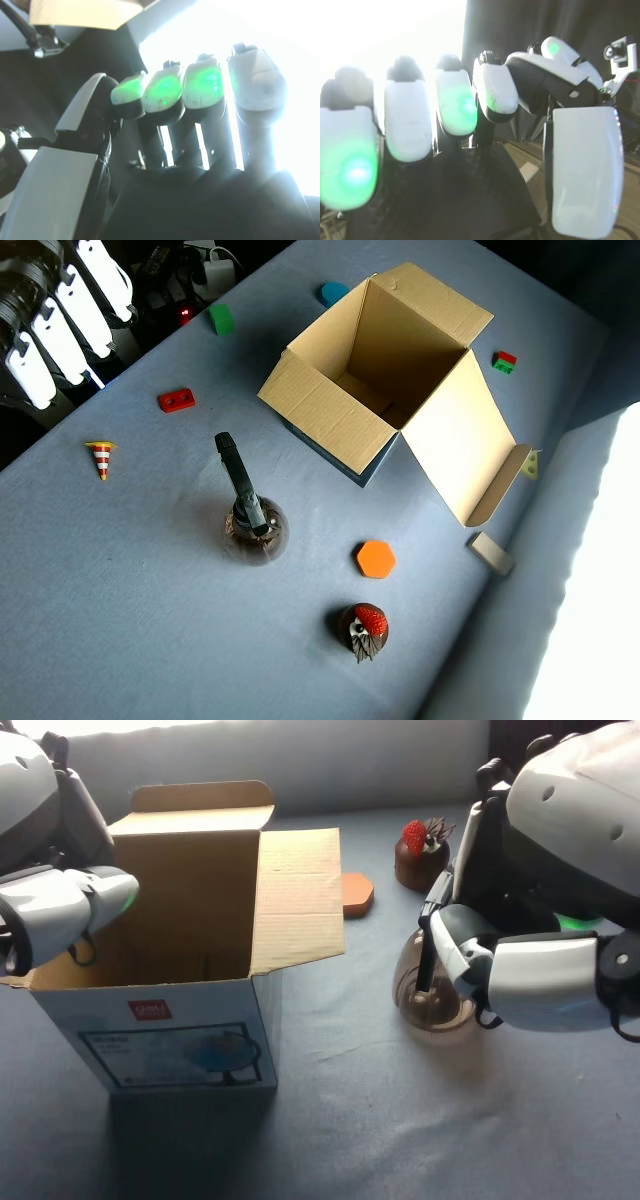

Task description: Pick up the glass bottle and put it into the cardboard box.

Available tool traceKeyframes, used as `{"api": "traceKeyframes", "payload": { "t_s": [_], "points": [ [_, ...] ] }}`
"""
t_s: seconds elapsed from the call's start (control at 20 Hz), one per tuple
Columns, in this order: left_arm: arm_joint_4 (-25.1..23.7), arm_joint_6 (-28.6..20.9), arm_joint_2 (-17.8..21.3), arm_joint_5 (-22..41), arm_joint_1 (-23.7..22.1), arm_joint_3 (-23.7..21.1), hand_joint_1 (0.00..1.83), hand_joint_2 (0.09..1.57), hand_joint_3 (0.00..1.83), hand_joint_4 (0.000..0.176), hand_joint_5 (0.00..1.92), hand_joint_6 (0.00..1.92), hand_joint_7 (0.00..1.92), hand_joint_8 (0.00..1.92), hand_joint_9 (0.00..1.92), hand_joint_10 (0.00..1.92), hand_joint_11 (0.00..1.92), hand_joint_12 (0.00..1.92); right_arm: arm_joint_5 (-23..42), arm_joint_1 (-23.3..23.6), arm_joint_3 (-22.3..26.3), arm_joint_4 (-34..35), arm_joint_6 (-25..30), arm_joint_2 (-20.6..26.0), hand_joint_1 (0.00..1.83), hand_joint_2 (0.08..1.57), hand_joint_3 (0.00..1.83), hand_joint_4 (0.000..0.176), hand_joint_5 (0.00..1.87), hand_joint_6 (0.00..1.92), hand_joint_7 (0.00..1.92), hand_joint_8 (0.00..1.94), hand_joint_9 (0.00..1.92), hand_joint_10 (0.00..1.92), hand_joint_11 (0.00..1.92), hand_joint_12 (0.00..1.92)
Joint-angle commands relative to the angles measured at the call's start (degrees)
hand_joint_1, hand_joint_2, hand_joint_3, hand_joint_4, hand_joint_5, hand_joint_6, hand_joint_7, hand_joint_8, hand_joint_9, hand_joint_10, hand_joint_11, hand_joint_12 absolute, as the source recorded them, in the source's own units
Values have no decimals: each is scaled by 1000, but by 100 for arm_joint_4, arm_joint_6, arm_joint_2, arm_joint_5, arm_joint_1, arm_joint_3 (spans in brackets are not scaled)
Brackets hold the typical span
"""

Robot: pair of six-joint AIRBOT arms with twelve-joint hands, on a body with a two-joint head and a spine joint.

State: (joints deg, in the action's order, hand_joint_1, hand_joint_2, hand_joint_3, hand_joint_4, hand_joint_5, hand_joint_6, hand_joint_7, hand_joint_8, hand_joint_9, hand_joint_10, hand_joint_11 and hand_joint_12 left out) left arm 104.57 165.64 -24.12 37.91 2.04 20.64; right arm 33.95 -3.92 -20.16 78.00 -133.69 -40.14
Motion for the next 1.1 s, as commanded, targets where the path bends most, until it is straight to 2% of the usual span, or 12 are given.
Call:
{"api": "traceKeyframes", "payload": {
  "t_s": [0.0, 0.1, 0.25, 0.4, 0.55, 0.65, 0.7, 0.75, 0.8, 0.9, 1.0, 1.05],
  "points": [
    [-365, 14, 6, -133, -85, 14, 3, 1136, 199, 2, 88, 76, 89, 47, 79, 89, 0, 549, 238, 27, -9, -272, 13, 10, 335, 956, 414, 0, 134, 505, 222, 237, 25, 573, 0, 822],
    [-367, 21, 5, -106, -92, 7, 3, 1136, 199, 2, 88, 76, 89, 47, 79, 89, 0, 549, 283, -19, -89, -17, -13, -11, 335, 956, 414, 0, 134, 505, 222, 237, 25, 573, 0, 822],
    [-359, 21, 4, -117, -94, -47, 0, 1222, 28, 3, 119, 8, 112, 3, 111, 13, 0, 533, 215, -13, -258, 248, 56, -24, 327, 1076, 169, 0, 169, 408, 303, 41, 35, 538, 0, 812],
    [-171, 21, 5, 107, -137, -171, 0, 1225, 22, 2, 120, 6, 113, 2, 112, 10, 0, 531, 183, -32, -296, 246, 35, -24, 325, 1086, 151, 0, 171, 400, 308, 30, 36, 535, 0, 811],
    [263, 147, 3, 886, -412, -491, 0, 1227, 13, 3, 119, 3, 113, 1, 114, 7, 0, 562, -87, -89, -406, 241, 16, -17, 325, 1088, 145, 0, 169, 396, 309, 27, 37, 534, 0, 810],
    [547, 237, -25, 1513, -587, -786, 0, 1227, 12, 3, 119, 3, 113, 1, 114, 6, 0, 562, -575, -159, -606, 139, 333, -14, 325, 1089, 144, 0, 169, 395, 309, 27, 37, 534, 0, 809],
    [673, 237, -56, 1831, -684, -913, 0, 1227, 12, 3, 119, 3, 113, 1, 115, 6, 0, 562, -860, -240, -751, -331, 945, -10, 325, 1089, 143, 0, 169, 394, 310, 26, 37, 534, 0, 809],
    [796, 237, -102, 2116, -794, -1039, 0, 1227, 12, 3, 119, 3, 113, 1, 115, 6, 0, 563, -1163, -334, -908, -1173, 1991, -5, 325, 1090, 142, 0, 169, 394, 310, 26, 37, 533, 0, 809],
    [998, 249, -186, 2514, -975, -1168, 0, 1228, 12, 3, 119, 3, 113, 1, 115, 6, 0, 563, -1426, -451, -1150, -2557, 3482, -8, 357, 1097, 126, 0, 154, 377, 306, 18, 38, 533, 0, 835],
    [1315, 337, -350, 3225, -1382, -1354, 0, 1228, 11, 3, 120, 3, 114, 1, 116, 6, 0, 563, -1592, -515, -1466, -3766, 4793, -73, 556, 1052, 93, 0, 139, 363, 298, 11, 38, 533, 0, 839],
    [1552, 388, -503, 3822, -1811, -1518, 0, 1229, 11, 3, 120, 3, 114, 1, 116, 6, 0, 564, -1636, -542, -1693, -4899, 5688, -114, 645, 1034, 82, 0, 132, 358, 290, 7, 38, 534, 0, 840],
    [1709, 409, -561, 4085, -1989, -1599, 0, 1229, 10, 3, 121, 3, 115, 1, 117, 6, 0, 564, -1481, -625, -1779, -5431, 6261, -112, 833, 1003, 66, 0, 104, 344, 275, 4, 37, 534, 0, 835]
  ]
}}
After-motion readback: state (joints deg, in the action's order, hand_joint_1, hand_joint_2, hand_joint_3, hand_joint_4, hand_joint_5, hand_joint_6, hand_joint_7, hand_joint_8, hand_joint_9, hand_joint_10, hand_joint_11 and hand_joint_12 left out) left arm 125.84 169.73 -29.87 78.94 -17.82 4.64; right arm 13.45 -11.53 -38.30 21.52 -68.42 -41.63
